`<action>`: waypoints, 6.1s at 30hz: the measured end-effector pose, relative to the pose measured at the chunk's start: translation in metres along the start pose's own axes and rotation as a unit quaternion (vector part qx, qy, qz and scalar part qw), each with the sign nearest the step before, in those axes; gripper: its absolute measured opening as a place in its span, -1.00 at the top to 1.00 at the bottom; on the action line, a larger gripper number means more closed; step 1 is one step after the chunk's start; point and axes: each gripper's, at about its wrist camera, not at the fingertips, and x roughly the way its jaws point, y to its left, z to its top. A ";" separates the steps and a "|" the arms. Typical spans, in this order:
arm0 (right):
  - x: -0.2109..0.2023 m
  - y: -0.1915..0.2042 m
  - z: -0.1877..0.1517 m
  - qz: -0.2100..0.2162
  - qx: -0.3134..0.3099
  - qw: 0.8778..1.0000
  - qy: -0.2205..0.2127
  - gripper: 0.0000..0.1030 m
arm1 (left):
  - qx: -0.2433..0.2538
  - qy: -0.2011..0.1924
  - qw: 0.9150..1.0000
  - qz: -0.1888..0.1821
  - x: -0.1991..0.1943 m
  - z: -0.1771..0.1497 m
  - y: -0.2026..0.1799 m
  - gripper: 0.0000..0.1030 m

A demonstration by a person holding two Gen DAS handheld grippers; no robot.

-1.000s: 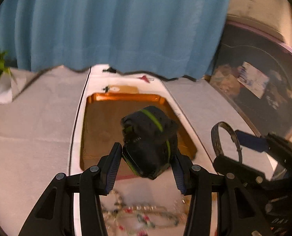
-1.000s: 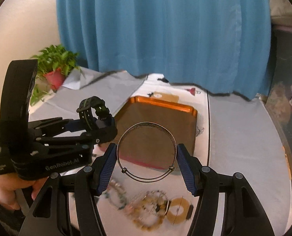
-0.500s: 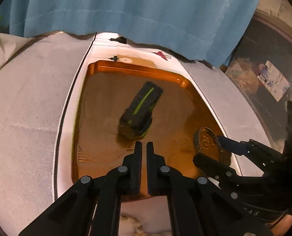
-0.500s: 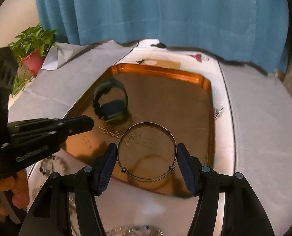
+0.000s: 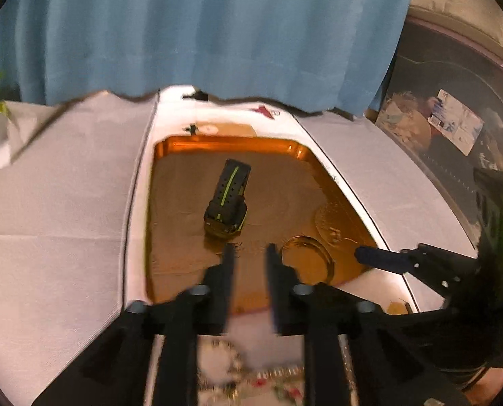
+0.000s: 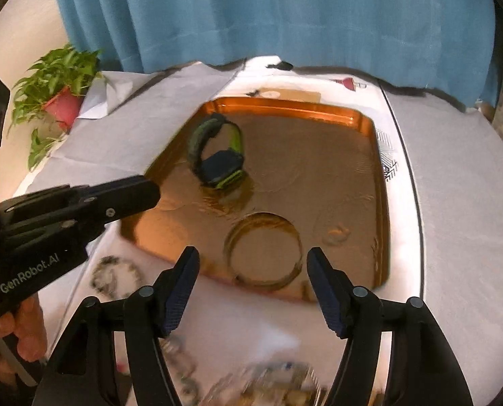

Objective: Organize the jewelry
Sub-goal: 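Withdraw both open tools from the tray back toward the jewelry, then grasp the pink-green beaded bracelet with the left tool while the right grasps a clear beaded bracelet, then carry both beaded bracelets into the copper tray while both tools open to release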

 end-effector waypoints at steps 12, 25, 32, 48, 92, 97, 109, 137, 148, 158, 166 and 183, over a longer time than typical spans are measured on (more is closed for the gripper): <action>-0.149 0.064 -0.044 -0.023 -0.024 0.997 -0.074 -0.62 | 0.015 -0.044 0.999 0.006 -0.135 -0.031 -0.045 0.07; -0.319 0.126 -0.109 -0.033 -0.038 0.983 -0.178 -0.91 | 0.050 -0.126 0.990 0.047 -0.303 -0.079 -0.115 -0.20; -0.386 0.151 -0.141 -0.036 -0.042 0.973 -0.223 -1.00 | 0.060 -0.163 0.983 0.058 -0.369 -0.101 -0.142 -0.49; -0.443 0.150 -0.183 -0.030 -0.043 0.960 -0.276 -1.00 | 0.086 -0.188 0.974 0.088 -0.398 -0.126 -0.185 -0.89; -0.074 0.018 -0.139 0.014 -0.014 0.994 -0.103 0.29 | -0.031 0.023 0.998 -0.041 -0.032 -0.131 -0.005 0.50; -0.083 0.001 -0.138 -0.008 0.016 0.992 -0.129 0.30 | -0.049 0.019 0.998 -0.045 -0.023 -0.121 0.000 0.46; -0.061 -0.004 -0.126 0.003 0.024 0.995 -0.099 0.85 | -0.024 0.001 0.999 -0.036 -0.015 -0.118 -0.004 0.94; -0.112 -0.076 -0.181 -0.059 0.010 0.996 -0.069 0.80 | 0.058 0.018 0.994 0.089 -0.048 -0.155 -0.012 0.03; -0.149 -0.059 -0.187 -0.027 0.018 0.993 -0.117 0.79 | 0.080 0.032 0.995 0.048 -0.059 -0.163 -0.017 0.89; -0.122 -0.039 -0.198 0.002 -0.025 0.999 -0.038 0.46 | 0.065 0.023 0.996 0.061 -0.065 -0.169 -0.018 0.89; -0.119 -0.027 -0.198 -0.031 -0.065 0.997 -0.027 0.53 | 0.084 0.034 0.994 0.064 -0.062 -0.168 -0.025 0.91; -0.124 -0.021 -0.169 -0.019 0.006 0.997 -0.081 0.85 | 0.004 0.029 1.000 -0.004 -0.066 -0.147 -0.040 0.93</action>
